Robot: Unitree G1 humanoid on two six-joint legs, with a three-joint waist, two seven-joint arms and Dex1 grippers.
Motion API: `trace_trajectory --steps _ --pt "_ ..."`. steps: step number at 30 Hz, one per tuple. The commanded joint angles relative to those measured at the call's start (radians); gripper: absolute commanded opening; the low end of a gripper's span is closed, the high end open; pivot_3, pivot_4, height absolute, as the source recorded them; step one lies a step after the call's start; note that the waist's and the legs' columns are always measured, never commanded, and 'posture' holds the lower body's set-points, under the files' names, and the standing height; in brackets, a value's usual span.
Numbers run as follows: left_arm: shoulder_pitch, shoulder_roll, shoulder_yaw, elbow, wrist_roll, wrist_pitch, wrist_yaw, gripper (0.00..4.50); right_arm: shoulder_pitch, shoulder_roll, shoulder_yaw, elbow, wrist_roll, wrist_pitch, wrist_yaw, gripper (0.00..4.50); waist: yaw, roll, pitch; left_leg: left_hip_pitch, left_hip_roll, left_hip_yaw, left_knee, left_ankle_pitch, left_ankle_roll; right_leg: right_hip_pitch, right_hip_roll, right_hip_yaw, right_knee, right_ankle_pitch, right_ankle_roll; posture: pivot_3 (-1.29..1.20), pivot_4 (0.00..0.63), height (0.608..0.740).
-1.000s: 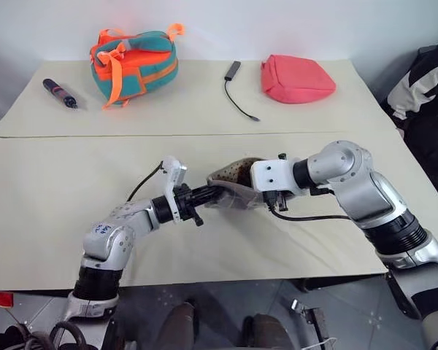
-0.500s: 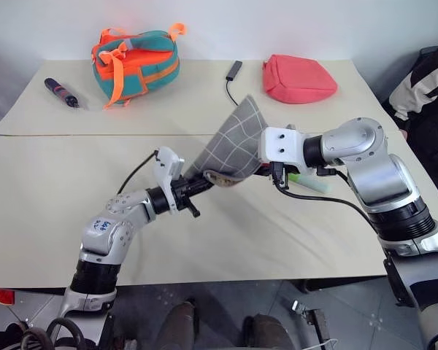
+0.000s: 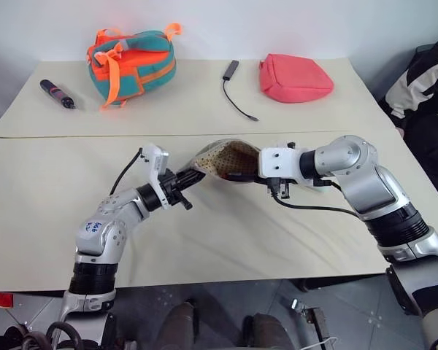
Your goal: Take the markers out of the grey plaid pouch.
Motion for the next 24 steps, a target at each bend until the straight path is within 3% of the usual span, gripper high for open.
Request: trace_trajectory --steps 1,10,15,19,24 --pt "-0.003 0.058 0.007 0.019 0.094 -0.121 -0.016 0.00 -0.016 0.004 -0.109 -0.069 0.108 0.043 0.016 0.53 -0.002 0.000 0.000 0.000 -0.001 0.000 0.000 0.000 0.000 0.000 0.000 0.000 -0.001 0.000 0.000 0.00 0.150 0.740" --pt "0.013 0.210 0.065 0.067 0.248 -0.309 -0.010 0.00 0.008 -0.021 -0.214 -0.133 0.240 0.160 0.012 0.53 0.001 0.000 0.000 0.000 0.002 0.000 -0.001 -0.001 0.000 -0.001 0.000 0.000 -0.001 0.000 0.000 0.00 0.150 0.740" --pt "0.094 0.383 0.164 0.066 0.444 -0.442 0.096 0.00 0.187 -0.013 -0.200 -0.043 0.155 0.011 -0.124 0.53 -0.003 -0.001 0.000 0.000 0.001 0.001 -0.002 -0.002 0.000 -0.001 0.001 0.000 0.000 0.000 0.000 0.00 0.150 0.740" --pt "0.191 0.410 0.210 0.011 0.471 -0.454 0.114 0.00 0.251 0.025 -0.204 0.000 0.128 -0.075 -0.213 0.53 -0.008 0.001 0.001 0.001 0.002 0.006 -0.003 -0.004 0.002 -0.003 -0.002 0.004 0.001 0.000 0.001 0.00 0.150 0.740" --pt "0.308 0.318 0.160 -0.078 0.514 -0.446 0.175 0.00 0.276 0.055 -0.196 0.070 0.040 -0.123 -0.363 0.53 -0.017 0.001 0.001 0.001 0.003 0.008 -0.003 -0.004 0.002 -0.006 -0.001 0.008 0.003 0.000 0.001 0.00 0.150 0.740"
